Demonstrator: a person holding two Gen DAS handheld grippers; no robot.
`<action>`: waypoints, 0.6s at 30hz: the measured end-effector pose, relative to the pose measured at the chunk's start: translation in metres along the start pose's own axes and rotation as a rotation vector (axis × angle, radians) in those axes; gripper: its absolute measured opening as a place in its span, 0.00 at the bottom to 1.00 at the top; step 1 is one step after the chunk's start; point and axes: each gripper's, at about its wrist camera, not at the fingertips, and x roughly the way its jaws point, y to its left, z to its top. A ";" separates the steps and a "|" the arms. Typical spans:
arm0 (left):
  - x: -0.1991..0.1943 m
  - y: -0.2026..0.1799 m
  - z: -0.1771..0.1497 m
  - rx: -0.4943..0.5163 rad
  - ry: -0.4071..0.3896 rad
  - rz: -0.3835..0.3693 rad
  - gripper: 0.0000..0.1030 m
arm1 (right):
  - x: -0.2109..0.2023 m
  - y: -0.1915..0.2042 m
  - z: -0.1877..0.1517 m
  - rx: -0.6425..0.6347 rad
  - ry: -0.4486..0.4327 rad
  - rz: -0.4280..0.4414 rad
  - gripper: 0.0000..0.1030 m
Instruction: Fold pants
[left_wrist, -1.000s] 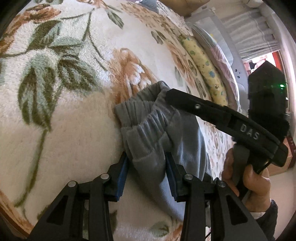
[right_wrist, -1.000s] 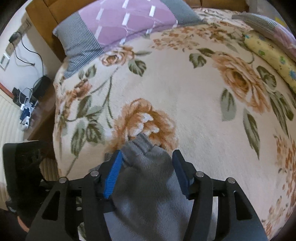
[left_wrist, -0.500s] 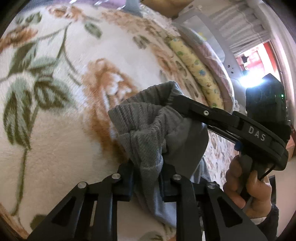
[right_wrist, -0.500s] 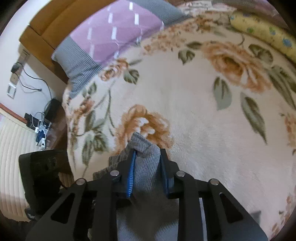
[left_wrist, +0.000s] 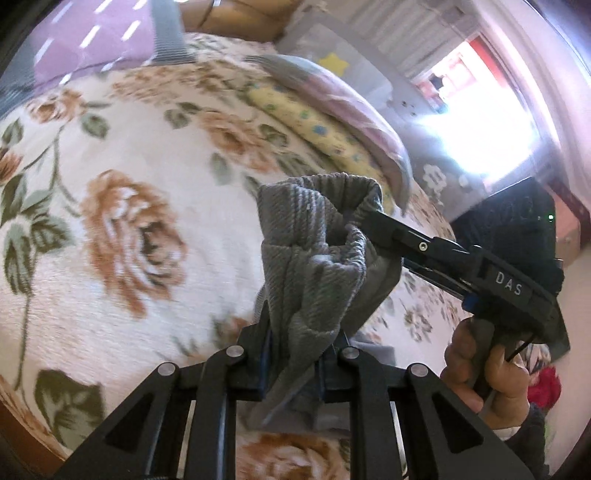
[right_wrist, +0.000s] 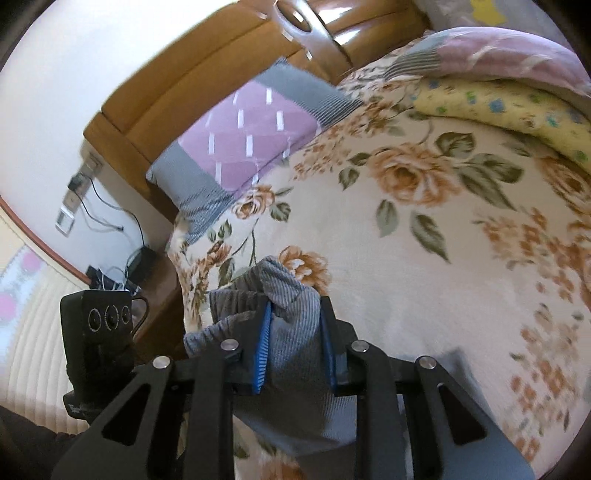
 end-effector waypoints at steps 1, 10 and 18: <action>0.001 -0.007 -0.002 0.016 0.003 0.001 0.17 | -0.011 -0.005 -0.005 0.009 -0.013 0.001 0.25; 0.021 -0.068 -0.031 0.172 0.037 0.039 0.17 | -0.070 -0.062 -0.054 0.124 -0.113 0.058 0.25; 0.036 -0.092 -0.053 0.273 0.043 0.067 0.17 | -0.088 -0.098 -0.089 0.180 -0.187 0.088 0.26</action>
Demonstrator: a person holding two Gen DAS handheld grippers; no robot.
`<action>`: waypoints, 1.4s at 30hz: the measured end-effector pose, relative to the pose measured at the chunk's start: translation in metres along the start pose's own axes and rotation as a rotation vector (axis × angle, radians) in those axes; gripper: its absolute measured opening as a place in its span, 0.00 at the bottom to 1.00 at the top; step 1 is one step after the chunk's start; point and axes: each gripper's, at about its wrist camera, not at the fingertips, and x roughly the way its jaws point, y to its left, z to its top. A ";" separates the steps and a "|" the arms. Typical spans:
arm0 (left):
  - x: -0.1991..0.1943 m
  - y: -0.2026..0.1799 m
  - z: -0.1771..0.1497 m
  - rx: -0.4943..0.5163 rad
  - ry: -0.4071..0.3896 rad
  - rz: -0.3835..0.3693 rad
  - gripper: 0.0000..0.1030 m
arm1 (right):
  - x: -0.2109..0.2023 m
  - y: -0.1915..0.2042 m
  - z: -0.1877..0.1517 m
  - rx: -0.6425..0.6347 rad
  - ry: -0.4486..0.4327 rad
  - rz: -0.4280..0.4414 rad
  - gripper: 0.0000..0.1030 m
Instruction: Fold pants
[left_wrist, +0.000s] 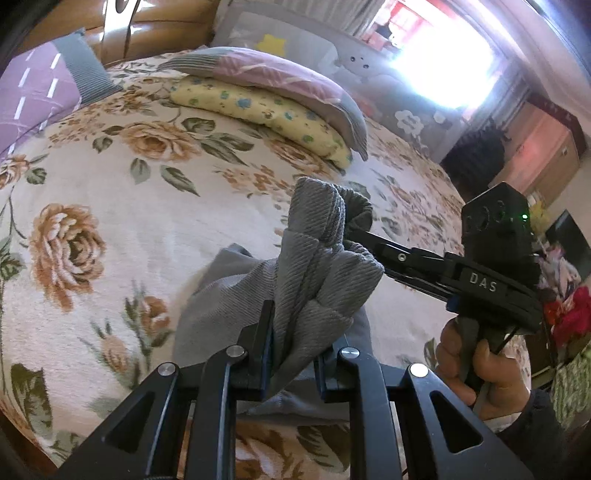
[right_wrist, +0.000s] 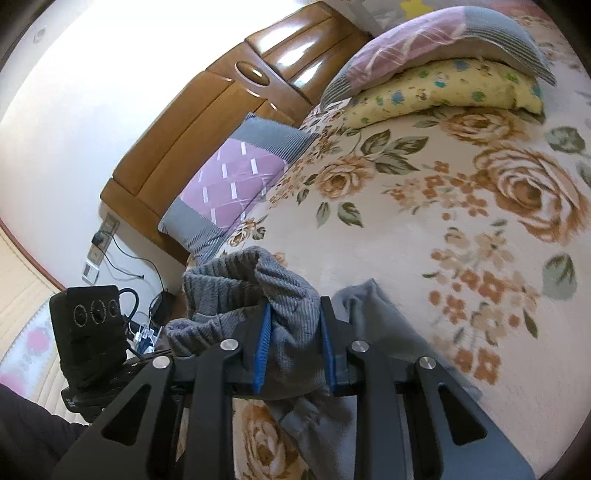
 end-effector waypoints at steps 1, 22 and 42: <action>0.001 -0.003 -0.002 0.009 0.001 0.003 0.17 | -0.002 -0.005 -0.003 0.010 -0.007 0.005 0.26; 0.032 -0.032 -0.041 0.139 0.078 -0.046 0.17 | -0.037 -0.043 -0.052 0.120 -0.044 -0.080 0.35; 0.018 -0.033 -0.061 0.180 0.124 -0.091 0.25 | -0.083 -0.016 -0.065 0.128 -0.130 -0.226 0.35</action>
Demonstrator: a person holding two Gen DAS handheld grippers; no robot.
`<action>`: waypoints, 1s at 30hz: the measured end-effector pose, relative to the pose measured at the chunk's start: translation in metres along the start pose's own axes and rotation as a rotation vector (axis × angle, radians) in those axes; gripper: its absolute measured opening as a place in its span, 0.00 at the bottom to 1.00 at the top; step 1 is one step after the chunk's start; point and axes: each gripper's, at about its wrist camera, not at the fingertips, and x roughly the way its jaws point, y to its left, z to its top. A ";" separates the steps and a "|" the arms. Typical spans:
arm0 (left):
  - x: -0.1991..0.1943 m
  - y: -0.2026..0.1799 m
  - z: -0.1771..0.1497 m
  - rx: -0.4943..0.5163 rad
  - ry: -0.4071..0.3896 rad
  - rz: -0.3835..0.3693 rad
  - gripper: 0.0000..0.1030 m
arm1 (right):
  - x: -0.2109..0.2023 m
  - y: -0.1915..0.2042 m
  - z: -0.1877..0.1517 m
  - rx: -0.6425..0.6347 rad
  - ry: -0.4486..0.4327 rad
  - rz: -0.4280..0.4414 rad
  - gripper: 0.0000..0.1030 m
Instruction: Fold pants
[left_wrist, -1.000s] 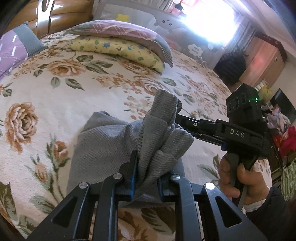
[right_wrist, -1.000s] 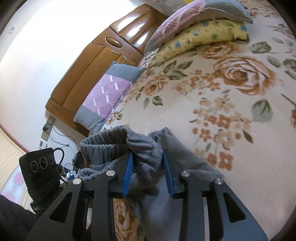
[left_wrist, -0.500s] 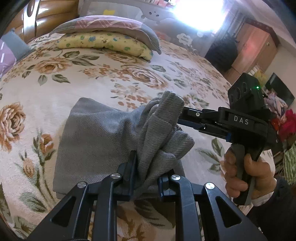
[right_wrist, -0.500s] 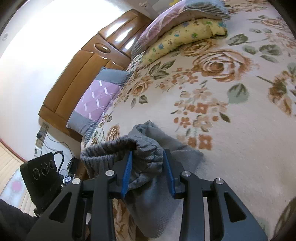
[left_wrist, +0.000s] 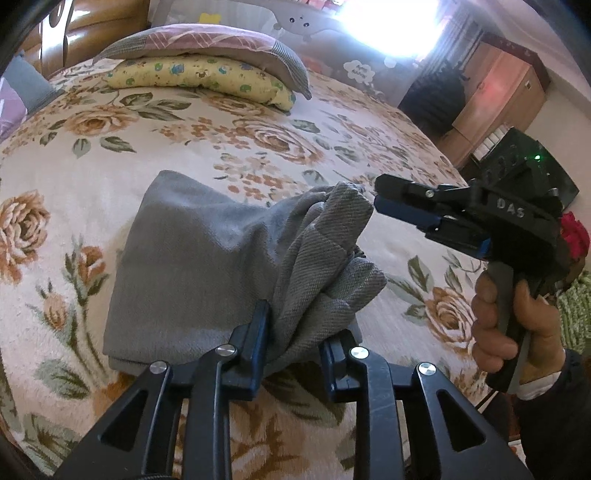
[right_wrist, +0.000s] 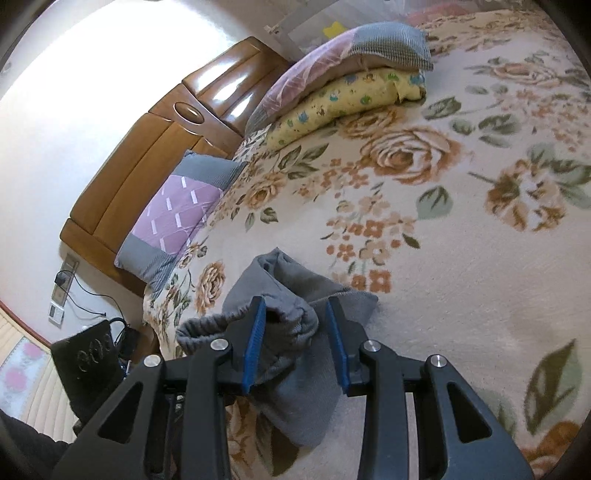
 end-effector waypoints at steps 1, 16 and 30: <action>0.000 0.000 0.000 -0.001 0.003 -0.001 0.25 | -0.002 0.004 -0.001 -0.002 0.002 -0.001 0.35; 0.005 -0.006 0.006 0.022 -0.033 0.034 0.27 | 0.038 0.011 -0.002 0.103 0.084 0.062 0.21; 0.016 -0.020 -0.008 0.068 -0.011 -0.049 0.58 | 0.026 -0.002 -0.014 0.040 0.115 -0.056 0.00</action>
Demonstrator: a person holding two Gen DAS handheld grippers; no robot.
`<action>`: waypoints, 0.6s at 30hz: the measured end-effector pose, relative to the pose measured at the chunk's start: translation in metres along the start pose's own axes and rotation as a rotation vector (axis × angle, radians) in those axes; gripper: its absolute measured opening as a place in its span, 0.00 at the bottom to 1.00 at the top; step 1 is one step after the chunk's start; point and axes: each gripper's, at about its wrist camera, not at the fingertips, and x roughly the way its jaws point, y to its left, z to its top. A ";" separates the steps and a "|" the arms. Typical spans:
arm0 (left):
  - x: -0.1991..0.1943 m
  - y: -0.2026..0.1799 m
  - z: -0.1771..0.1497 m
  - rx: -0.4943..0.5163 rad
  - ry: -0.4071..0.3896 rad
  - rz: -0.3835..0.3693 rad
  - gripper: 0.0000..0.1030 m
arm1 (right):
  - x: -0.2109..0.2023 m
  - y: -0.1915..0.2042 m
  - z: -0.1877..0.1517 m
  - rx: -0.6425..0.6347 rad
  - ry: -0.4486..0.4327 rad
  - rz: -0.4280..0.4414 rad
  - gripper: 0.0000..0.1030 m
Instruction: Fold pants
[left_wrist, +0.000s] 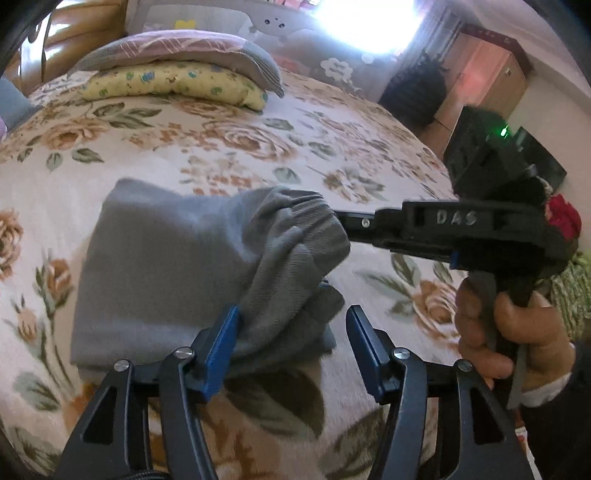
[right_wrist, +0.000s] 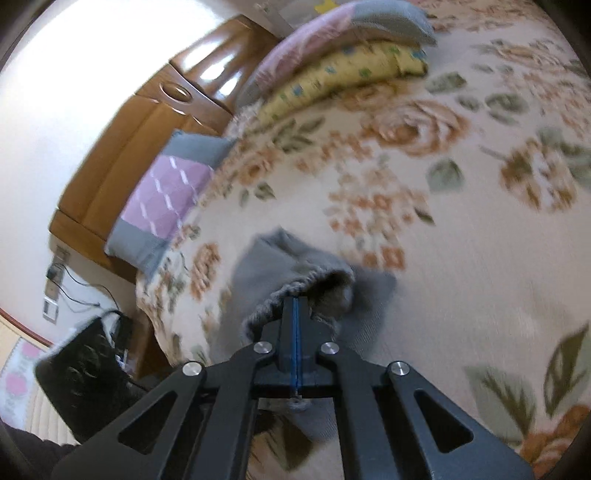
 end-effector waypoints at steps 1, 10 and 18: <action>-0.002 0.001 -0.002 0.002 0.003 -0.002 0.59 | -0.001 -0.005 -0.004 0.011 0.003 -0.007 0.00; -0.041 0.030 0.002 -0.052 -0.042 0.009 0.63 | -0.036 0.011 0.001 -0.015 -0.084 -0.052 0.01; -0.048 0.079 0.030 -0.164 -0.046 0.072 0.65 | -0.005 0.062 0.015 -0.152 -0.061 -0.068 0.01</action>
